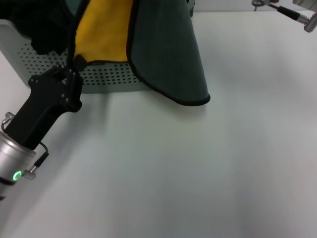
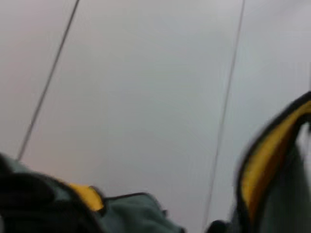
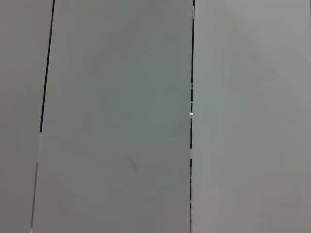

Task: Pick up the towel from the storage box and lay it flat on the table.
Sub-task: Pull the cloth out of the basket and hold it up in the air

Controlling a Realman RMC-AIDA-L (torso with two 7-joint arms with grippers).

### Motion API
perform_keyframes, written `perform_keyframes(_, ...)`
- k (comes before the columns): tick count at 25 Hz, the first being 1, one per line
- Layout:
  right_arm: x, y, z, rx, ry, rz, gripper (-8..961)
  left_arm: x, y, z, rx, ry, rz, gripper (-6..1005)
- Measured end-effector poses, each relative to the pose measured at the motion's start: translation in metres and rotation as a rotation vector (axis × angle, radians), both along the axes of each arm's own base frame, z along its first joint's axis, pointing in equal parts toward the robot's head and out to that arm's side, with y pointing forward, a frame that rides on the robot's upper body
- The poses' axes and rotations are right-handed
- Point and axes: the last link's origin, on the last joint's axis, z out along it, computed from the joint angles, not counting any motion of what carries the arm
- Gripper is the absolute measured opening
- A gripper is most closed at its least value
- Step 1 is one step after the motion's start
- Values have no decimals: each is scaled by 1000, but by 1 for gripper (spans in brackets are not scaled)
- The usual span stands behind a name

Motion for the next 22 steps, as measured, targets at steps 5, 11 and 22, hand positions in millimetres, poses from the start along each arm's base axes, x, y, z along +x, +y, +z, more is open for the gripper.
perform_keyframes(5,4,-4,-6,-73,-31,-15,12,10,-17,10,10,-41,-132,12)
perform_keyframes(11,12,-15,-18,-226,-105,-31,12,20,-40,47,26,-140,-349,12)
perform_keyframes(22,37,-25,-14,-404,-155,-82,12,46,-44,79,-40,-162,-561,12)
